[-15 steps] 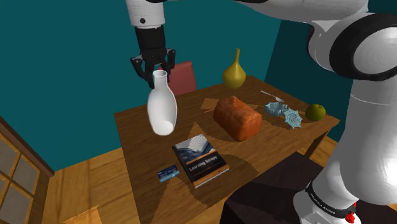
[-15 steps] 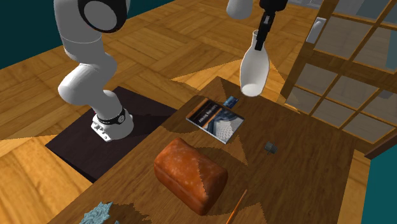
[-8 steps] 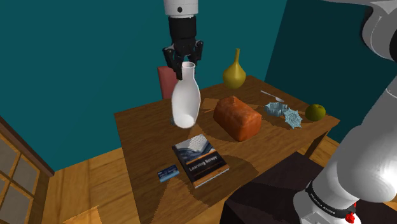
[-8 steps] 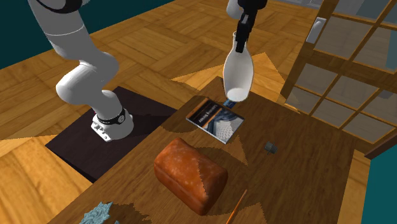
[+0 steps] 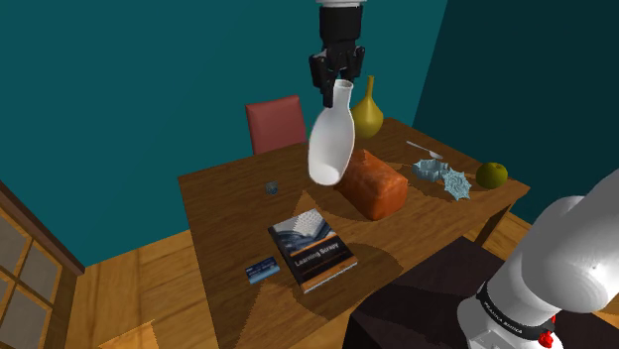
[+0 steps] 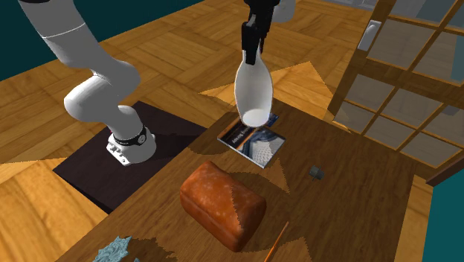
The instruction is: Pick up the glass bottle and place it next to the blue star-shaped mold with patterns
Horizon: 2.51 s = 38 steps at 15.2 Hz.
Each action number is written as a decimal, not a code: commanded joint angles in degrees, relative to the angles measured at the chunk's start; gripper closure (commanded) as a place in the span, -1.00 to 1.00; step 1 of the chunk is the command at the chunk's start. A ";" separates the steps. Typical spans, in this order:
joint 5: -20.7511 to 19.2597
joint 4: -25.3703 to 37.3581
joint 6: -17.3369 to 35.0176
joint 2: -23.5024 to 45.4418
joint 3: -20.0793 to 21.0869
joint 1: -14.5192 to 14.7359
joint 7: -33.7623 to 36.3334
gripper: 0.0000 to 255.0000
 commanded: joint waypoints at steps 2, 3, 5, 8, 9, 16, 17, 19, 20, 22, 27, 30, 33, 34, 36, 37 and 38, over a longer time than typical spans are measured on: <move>0.35 -3.27 -1.37 -4.64 -2.52 -1.23 -3.88 1.00; 0.30 -4.03 -1.91 -5.91 -3.39 -1.60 -5.14 1.00; 0.05 -5.31 -3.04 -8.27 -5.17 -2.33 -7.66 1.00; -0.66 -6.70 -4.85 -11.39 -7.90 -3.39 -11.46 1.00; -0.98 -7.03 -5.47 -12.31 -8.82 -3.74 -12.73 1.00; -4.13 -7.41 -9.94 -17.16 -15.52 -6.06 -21.84 1.00; -4.69 -7.20 -10.57 -17.61 -16.51 -6.37 -23.18 1.00; -5.84 -6.59 -11.82 -18.35 -18.51 -6.99 -25.91 1.00; -6.44 -6.18 -12.43 -18.63 -19.52 -7.29 -27.30 1.00; -7.68 -5.18 -13.64 -19.00 -21.57 -7.86 -30.11 1.00; -10.82 -1.53 -16.48 -18.83 -26.91 -9.15 -37.50 1.00; -12.62 1.47 -18.04 -17.94 -30.29 -9.82 -42.22 1.00; -14.42 5.58 -19.67 -16.20 -34.39 -10.39 -47.80 1.00; -14.53 4.15 -18.87 -16.85 -34.31 -10.44 -47.58 1.00; -14.73 1.36 -17.31 -18.08 -34.19 -10.57 -47.19 1.00; -14.82 0.02 -16.54 -18.66 -34.14 -10.64 -47.00 1.00; -14.92 -1.31 -15.78 -19.23 -34.10 -10.71 -46.82 1.00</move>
